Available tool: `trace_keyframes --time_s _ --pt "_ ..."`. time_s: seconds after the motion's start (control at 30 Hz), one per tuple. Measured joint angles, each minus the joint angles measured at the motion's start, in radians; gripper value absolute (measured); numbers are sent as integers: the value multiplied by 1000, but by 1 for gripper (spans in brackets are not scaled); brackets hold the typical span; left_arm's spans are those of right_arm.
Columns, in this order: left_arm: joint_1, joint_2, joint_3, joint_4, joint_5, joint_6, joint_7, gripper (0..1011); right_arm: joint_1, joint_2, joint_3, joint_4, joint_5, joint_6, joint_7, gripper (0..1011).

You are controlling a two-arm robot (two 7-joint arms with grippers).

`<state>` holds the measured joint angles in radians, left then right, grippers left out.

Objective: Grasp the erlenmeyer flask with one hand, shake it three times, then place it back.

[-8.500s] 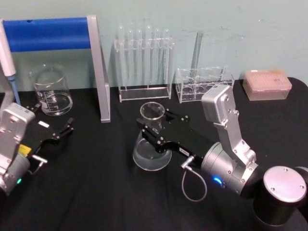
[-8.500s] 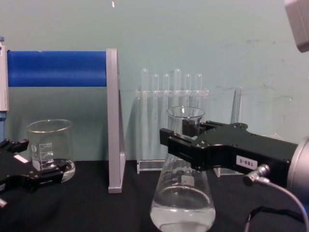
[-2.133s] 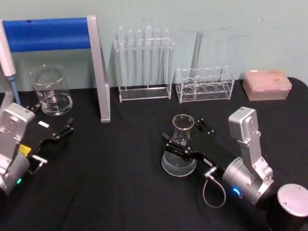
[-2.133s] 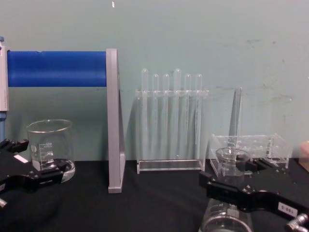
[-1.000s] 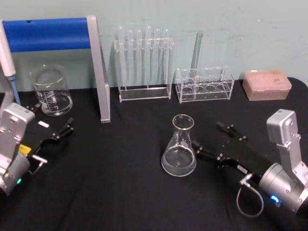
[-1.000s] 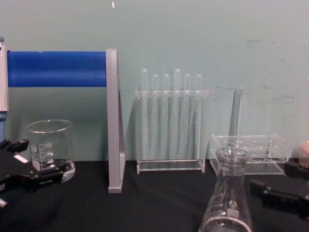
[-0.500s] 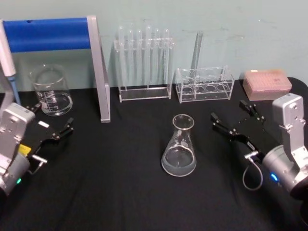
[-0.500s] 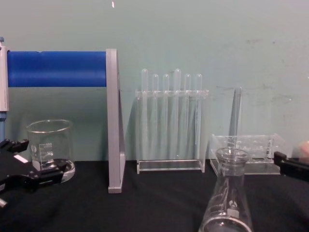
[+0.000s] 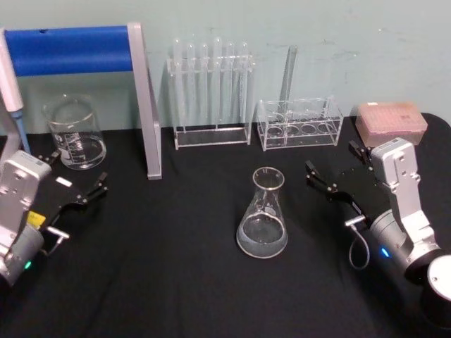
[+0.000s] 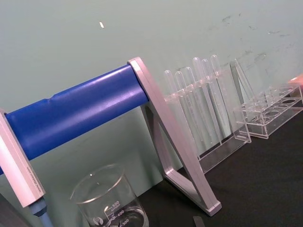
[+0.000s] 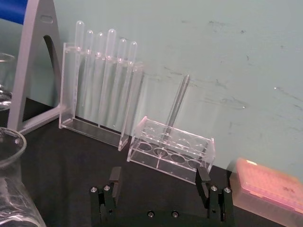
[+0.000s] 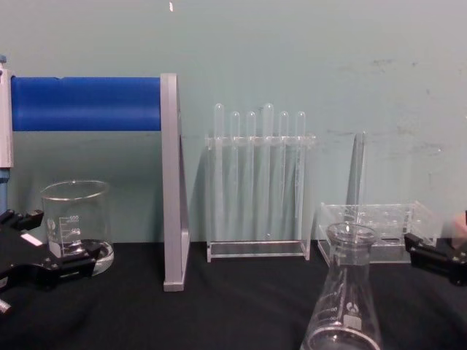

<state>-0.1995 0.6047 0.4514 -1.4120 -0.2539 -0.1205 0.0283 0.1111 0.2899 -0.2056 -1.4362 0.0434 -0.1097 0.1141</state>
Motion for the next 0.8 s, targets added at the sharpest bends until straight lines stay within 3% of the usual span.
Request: trace_keyframes --time_s 0.8 --pt "0 0 0 0 0 0 0 1000 3 -3 0 5 -10 -3 -4 1000"
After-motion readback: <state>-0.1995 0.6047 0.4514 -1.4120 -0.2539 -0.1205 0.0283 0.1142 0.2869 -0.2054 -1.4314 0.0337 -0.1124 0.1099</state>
